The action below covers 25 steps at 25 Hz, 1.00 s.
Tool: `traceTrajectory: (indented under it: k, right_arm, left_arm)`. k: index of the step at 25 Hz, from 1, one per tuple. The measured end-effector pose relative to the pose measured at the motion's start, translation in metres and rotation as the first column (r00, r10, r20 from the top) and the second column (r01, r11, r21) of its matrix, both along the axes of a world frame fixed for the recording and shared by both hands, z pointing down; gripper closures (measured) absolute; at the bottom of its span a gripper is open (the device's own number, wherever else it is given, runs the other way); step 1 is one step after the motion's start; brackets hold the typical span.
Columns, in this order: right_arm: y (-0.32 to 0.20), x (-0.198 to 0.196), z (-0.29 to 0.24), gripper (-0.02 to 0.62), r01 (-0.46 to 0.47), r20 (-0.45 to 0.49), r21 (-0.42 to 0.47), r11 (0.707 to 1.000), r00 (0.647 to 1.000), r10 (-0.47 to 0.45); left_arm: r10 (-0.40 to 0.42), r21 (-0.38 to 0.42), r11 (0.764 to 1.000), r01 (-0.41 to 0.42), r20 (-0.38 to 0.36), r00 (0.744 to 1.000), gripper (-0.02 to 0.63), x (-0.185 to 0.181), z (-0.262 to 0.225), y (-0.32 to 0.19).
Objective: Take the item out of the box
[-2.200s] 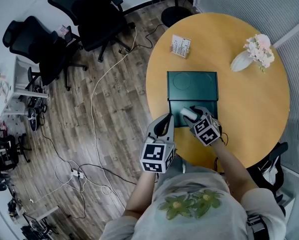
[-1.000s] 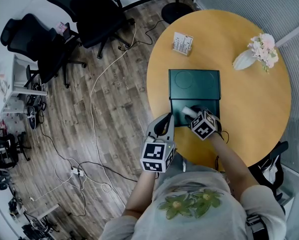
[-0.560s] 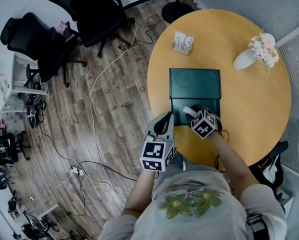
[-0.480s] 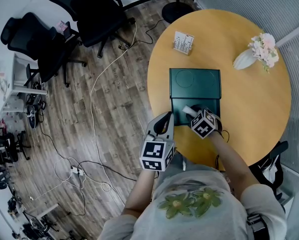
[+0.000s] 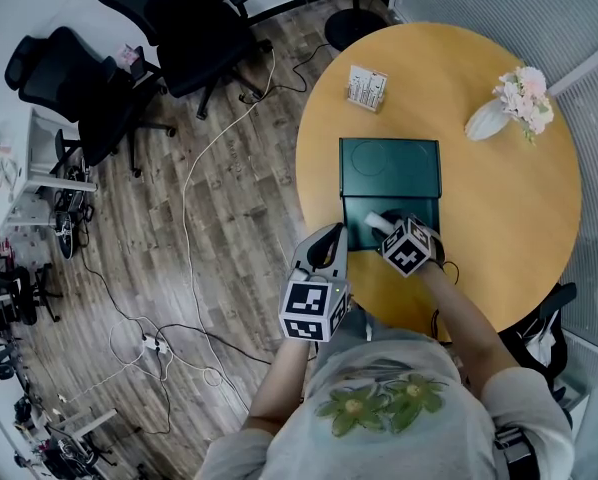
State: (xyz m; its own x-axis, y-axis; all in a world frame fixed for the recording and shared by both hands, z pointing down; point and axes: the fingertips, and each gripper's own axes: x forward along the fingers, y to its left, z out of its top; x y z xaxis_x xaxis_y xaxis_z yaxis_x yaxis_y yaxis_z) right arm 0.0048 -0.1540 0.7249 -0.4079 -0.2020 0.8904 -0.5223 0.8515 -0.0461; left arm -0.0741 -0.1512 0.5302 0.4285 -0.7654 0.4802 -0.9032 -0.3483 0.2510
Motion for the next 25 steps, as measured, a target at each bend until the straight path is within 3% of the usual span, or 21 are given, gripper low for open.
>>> traceTrajectory:
  k: [25]
  right_arm:
    - [0.003, 0.0, -0.079, 0.44, -0.056, 0.133, 0.117, 0.992, 0.99, 0.04]
  left_arm:
    - [0.002, 0.054, 0.999, -0.001, -0.003, 1.0, 0.604, 0.009, -0.023, 0.023]
